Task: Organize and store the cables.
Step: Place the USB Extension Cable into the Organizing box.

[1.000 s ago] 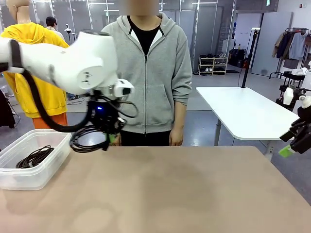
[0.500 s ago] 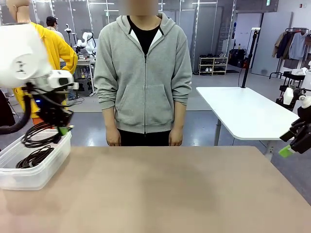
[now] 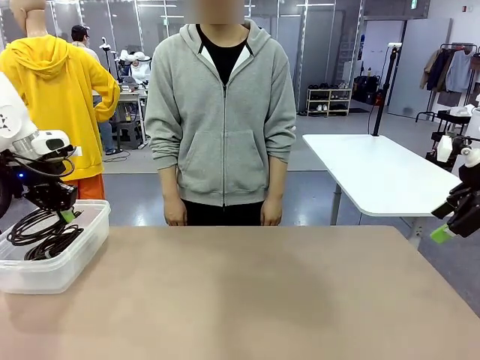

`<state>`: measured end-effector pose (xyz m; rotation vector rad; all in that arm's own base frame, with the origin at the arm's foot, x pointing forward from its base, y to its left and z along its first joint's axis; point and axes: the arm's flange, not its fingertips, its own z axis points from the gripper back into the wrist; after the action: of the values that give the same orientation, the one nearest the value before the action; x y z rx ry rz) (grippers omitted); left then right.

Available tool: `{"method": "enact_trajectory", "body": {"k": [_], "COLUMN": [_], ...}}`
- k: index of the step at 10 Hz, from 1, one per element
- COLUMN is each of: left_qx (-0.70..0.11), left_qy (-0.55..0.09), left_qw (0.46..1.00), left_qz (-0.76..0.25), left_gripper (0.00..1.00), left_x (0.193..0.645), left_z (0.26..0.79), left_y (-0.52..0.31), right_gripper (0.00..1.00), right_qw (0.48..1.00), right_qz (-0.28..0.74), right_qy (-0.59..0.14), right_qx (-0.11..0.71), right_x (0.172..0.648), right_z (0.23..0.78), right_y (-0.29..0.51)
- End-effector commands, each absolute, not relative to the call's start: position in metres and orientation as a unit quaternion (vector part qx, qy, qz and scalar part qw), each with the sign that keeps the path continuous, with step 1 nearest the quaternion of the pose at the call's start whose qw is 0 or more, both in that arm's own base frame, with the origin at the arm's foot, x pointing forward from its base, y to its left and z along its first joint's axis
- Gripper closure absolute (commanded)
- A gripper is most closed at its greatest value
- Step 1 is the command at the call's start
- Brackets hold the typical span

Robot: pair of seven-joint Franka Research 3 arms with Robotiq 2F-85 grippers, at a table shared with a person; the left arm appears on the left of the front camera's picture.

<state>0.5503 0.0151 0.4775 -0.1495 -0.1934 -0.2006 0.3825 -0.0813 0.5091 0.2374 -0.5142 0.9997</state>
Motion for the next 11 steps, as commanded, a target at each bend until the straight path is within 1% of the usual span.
{"method": "enact_trajectory", "body": {"k": [1, 3, 5, 6, 7, 10, 11], "left_qx": [-0.122, -0.113, -0.108, -0.124, -0.125, -0.127, -0.123], "left_qy": [-0.084, -0.075, -0.062, -0.059, -0.061, -0.064, -0.065], "left_qw": [0.982, 0.986, 0.99, 0.989, 0.989, 0.989, 0.99], "left_qz": [-0.119, -0.096, -0.069, -0.052, -0.041, -0.023, -0.02], "left_gripper": [0.88, 0.88, 0.88, 0.79, 0.67, 0.1, 0.0], "left_x": [0.573, 0.587, 0.59, 0.594, 0.597, 0.598, 0.597], "left_z": [0.481, 0.468, 0.459, 0.455, 0.452, 0.449, 0.45], "left_y": [0.03, 0.046, 0.05, 0.052, 0.052, 0.045, 0.042], "right_gripper": [0.0, 0.0, 0.0, 0.0, 0.0, 0.0, 0.0], "right_qw": [0.845, 0.845, 0.845, 0.845, 0.845, 0.845, 0.845], "right_qz": [0.468, 0.468, 0.468, 0.468, 0.468, 0.468, 0.468], "right_qy": [-0.234, -0.234, -0.234, -0.234, -0.234, -0.234, -0.234], "right_qx": [0.11, 0.11, 0.11, 0.11, 0.11, 0.11, 0.11], "right_x": [0.384, 0.384, 0.384, 0.384, 0.384, 0.384, 0.384], "right_z": [0.512, 0.512, 0.512, 0.512, 0.512, 0.512, 0.512], "right_y": [-0.079, -0.079, -0.079, -0.079, -0.079, -0.079, -0.079]}}
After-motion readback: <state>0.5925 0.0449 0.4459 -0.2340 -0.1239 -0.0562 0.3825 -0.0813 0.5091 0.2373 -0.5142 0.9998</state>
